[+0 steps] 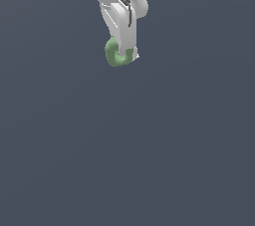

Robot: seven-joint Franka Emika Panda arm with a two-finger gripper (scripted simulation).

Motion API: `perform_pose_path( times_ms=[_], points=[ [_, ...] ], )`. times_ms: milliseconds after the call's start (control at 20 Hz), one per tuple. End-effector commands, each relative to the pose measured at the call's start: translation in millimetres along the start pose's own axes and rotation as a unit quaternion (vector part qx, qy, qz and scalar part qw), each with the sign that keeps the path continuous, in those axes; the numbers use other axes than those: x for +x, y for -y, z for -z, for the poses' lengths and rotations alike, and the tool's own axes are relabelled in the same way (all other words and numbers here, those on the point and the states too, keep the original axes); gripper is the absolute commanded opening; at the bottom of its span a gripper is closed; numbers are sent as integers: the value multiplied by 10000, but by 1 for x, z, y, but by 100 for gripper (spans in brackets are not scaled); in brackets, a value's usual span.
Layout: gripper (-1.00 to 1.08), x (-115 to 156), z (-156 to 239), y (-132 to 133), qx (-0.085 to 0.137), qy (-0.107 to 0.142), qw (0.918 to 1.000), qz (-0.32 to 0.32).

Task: Pick up the object and move it to a goal position.

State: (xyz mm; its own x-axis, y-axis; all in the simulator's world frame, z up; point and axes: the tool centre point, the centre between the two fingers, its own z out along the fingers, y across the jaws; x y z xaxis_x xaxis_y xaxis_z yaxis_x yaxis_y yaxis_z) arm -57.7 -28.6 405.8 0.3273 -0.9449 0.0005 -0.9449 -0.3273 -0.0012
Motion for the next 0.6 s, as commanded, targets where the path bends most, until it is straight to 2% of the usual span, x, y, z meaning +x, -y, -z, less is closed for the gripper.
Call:
perform_pose_path(
  times_ms=[0, 550],
  points=[
    [-100, 4, 15, 0, -6, 2, 10000, 5],
    [-100, 12, 39, 1, -6, 3, 10000, 10]
  ],
)
